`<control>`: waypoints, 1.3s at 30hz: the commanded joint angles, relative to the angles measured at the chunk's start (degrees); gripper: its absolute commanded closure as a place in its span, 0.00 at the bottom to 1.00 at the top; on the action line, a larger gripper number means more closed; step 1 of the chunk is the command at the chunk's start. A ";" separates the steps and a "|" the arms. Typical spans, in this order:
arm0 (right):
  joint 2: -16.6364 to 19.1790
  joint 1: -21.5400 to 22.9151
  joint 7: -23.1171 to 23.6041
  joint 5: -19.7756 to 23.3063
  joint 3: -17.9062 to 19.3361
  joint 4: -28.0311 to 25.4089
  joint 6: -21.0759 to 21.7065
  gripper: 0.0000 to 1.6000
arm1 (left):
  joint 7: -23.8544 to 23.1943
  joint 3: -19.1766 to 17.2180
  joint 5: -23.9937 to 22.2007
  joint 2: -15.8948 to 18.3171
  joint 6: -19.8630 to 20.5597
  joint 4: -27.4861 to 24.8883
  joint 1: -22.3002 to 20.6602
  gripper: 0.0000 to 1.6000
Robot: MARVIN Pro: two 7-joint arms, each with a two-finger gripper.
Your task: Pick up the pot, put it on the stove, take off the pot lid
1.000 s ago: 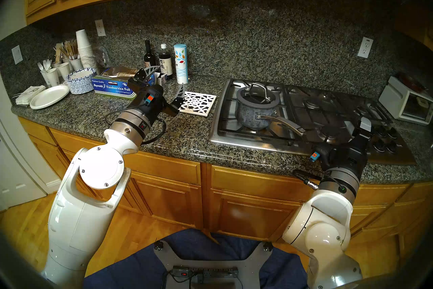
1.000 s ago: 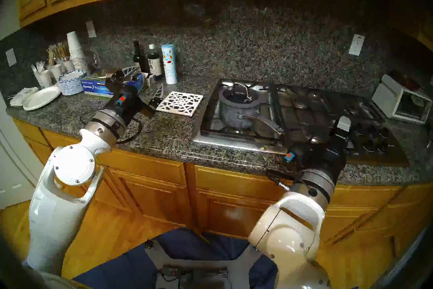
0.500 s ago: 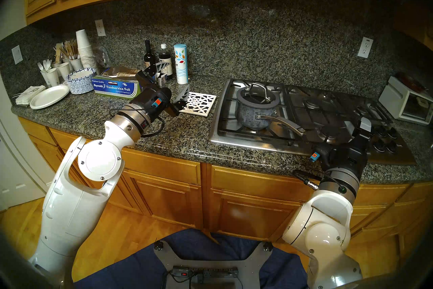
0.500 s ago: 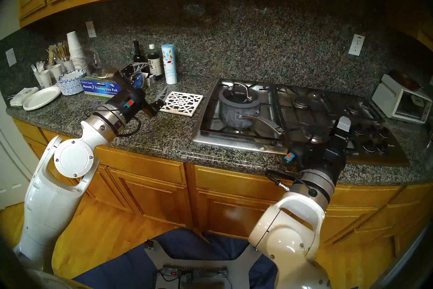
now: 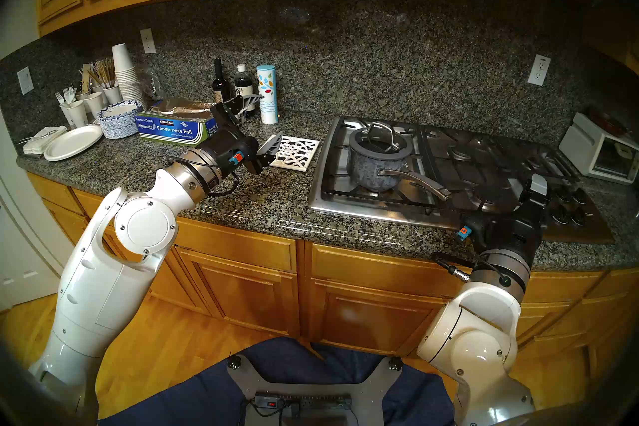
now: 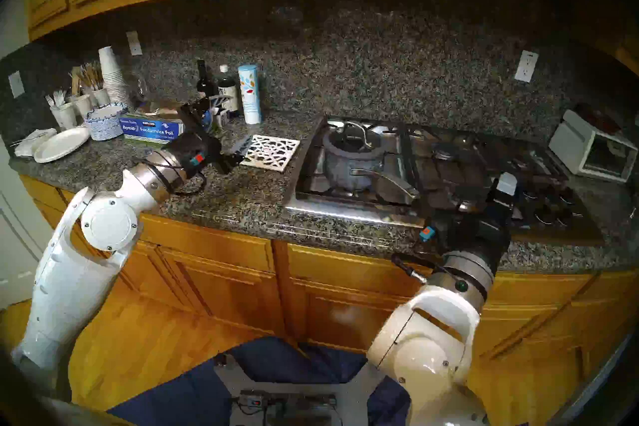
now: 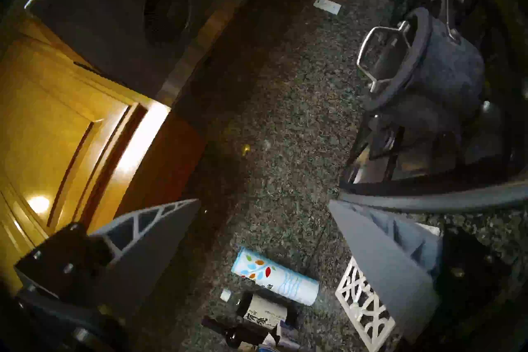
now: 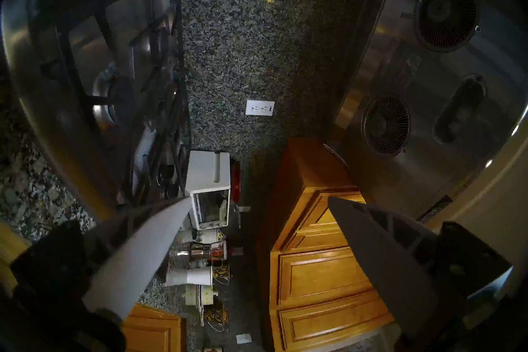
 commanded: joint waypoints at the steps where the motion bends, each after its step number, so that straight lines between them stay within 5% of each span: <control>1: 0.32 0.05 -1.55 -0.77 -0.06 -1.77 -0.02 0.00 | 0.66 0.29 1.30 0.95 -3.68 0.23 -4.30 0.00; 19: 0.56 -0.28 -2.00 -0.68 -0.08 -1.77 -0.02 0.00 | -0.49 4.09 4.78 2.75 -12.24 0.77 -9.12 0.00; 39: 0.71 -0.55 -2.29 -0.57 -0.09 -1.77 -0.02 0.00 | -4.75 7.94 3.60 2.29 -16.29 3.56 -17.61 0.00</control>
